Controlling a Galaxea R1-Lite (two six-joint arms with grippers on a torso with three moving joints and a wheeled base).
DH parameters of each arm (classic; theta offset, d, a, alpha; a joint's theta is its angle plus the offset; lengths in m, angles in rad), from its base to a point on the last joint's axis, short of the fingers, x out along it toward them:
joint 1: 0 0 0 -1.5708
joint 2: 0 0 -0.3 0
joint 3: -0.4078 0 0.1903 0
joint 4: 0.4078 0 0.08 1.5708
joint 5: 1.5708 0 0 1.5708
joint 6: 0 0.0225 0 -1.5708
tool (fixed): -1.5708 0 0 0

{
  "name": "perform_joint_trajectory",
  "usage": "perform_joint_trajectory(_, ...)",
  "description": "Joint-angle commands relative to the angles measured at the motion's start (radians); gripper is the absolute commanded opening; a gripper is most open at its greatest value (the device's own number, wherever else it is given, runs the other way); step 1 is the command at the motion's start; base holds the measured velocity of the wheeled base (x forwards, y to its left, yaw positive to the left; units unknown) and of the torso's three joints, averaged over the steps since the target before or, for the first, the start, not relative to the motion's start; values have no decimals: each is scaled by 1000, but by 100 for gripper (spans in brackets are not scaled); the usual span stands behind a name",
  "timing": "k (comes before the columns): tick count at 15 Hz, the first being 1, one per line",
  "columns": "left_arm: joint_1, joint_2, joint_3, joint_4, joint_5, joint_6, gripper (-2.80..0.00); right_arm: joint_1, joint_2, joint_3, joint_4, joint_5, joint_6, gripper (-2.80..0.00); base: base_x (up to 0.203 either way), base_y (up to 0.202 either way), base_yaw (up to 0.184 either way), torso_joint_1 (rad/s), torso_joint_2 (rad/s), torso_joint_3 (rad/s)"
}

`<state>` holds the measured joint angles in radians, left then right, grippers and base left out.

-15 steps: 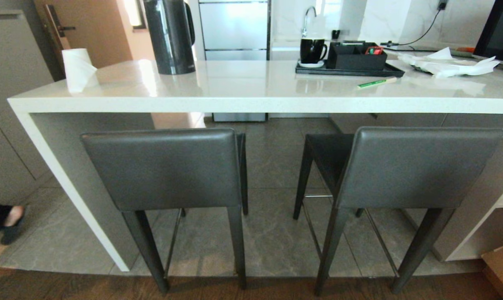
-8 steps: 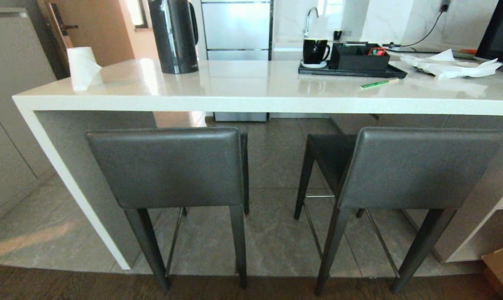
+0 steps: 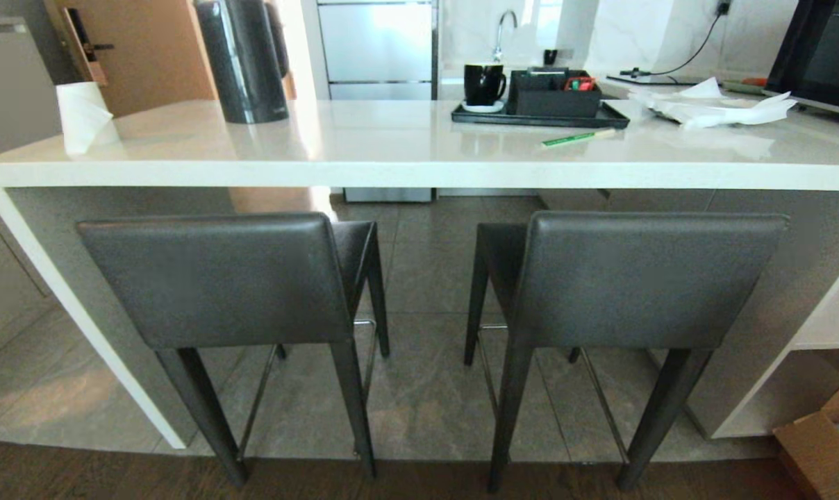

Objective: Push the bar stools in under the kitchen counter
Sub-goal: Pull the gray chair out from under the dining table

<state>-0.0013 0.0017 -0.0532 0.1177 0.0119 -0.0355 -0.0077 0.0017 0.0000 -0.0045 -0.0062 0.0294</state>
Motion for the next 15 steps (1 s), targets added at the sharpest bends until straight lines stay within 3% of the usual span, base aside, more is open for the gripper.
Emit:
perform_joint_trajectory(1,0,1,0,0,0,-1,-280,0,1,0,0,0,0,-280,0,-194,1,0,2,1)
perform_joint_trajectory(15,1,1,1,0,0,-1,-280,0,1,0,0,0,1,-280,0,-194,2,3,2,3)
